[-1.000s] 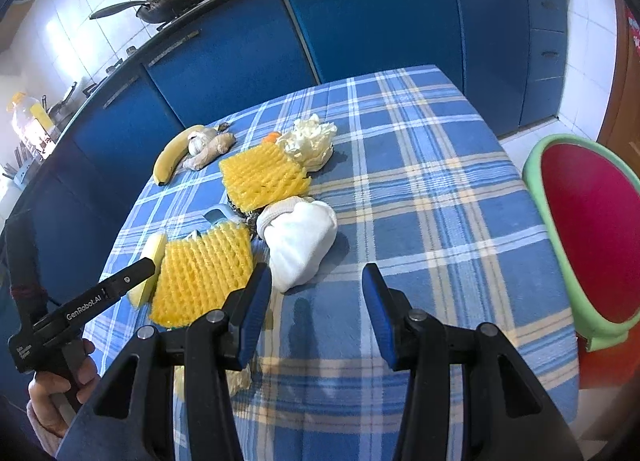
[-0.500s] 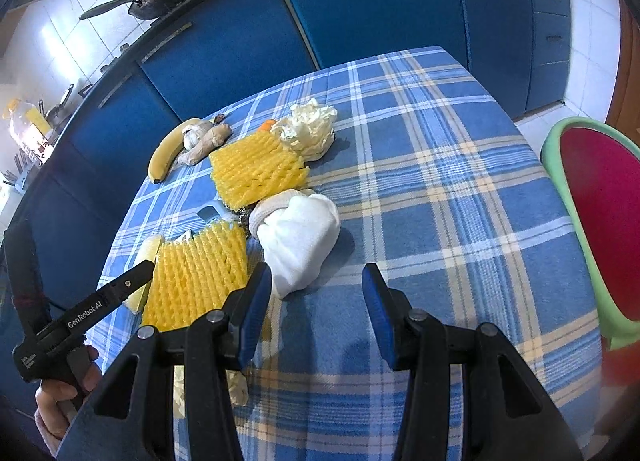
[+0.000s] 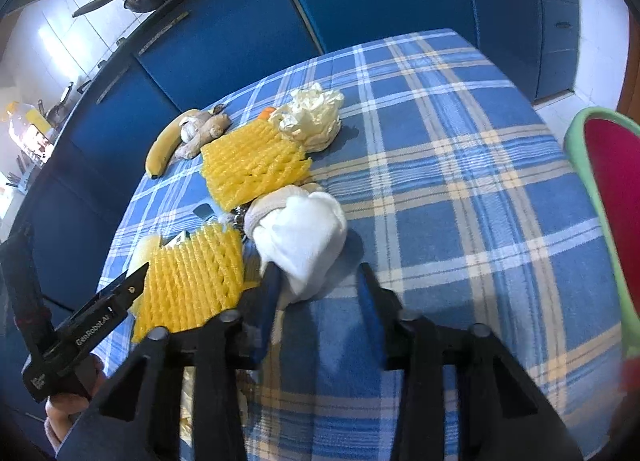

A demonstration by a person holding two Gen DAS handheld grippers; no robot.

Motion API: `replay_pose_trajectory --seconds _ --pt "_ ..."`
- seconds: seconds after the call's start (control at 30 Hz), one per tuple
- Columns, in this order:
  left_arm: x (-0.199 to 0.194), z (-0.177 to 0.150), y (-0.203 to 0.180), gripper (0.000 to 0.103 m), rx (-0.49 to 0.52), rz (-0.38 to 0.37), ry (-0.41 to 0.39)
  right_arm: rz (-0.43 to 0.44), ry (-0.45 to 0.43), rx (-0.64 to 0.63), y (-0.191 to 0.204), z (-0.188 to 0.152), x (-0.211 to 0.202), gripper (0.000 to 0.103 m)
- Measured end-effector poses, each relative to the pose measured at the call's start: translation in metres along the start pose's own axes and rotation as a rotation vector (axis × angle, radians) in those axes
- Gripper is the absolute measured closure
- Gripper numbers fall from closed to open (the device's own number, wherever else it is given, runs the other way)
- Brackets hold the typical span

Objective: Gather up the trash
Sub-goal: 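Grasp the yellow sponge with the left tool while the right tool grasps the white cloth, then carry the yellow sponge and white cloth over the red bucket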

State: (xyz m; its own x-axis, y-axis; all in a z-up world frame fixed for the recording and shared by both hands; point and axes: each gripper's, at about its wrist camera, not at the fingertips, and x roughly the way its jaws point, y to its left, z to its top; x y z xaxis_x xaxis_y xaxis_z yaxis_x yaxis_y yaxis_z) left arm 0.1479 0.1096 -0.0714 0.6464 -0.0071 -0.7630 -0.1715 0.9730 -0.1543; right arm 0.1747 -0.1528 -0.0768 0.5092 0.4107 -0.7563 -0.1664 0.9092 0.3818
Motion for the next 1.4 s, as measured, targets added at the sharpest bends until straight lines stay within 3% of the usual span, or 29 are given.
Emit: replay_pose_trajectory --seconds 0.13,0.23,0.8,1.4 --pt "-0.002 -0.002 0.001 0.055 -0.006 0.022 0.001 0.033 -0.002 -0.011 0.002 -0.001 0.0 0.09" --pt "-0.006 -0.004 0.002 0.056 -0.015 0.013 0.004 0.043 -0.019 -0.019 0.003 -0.003 -0.007 0.094" --pt "-0.075 0.0 -0.031 0.056 0.019 -0.141 -0.106 0.042 -0.143 -0.056 0.001 -0.022 -0.082 0.096" --pt "-0.101 0.001 -0.145 0.056 0.22 -0.315 -0.088 -0.054 -0.323 -0.025 -0.042 -0.029 -0.174 0.096"
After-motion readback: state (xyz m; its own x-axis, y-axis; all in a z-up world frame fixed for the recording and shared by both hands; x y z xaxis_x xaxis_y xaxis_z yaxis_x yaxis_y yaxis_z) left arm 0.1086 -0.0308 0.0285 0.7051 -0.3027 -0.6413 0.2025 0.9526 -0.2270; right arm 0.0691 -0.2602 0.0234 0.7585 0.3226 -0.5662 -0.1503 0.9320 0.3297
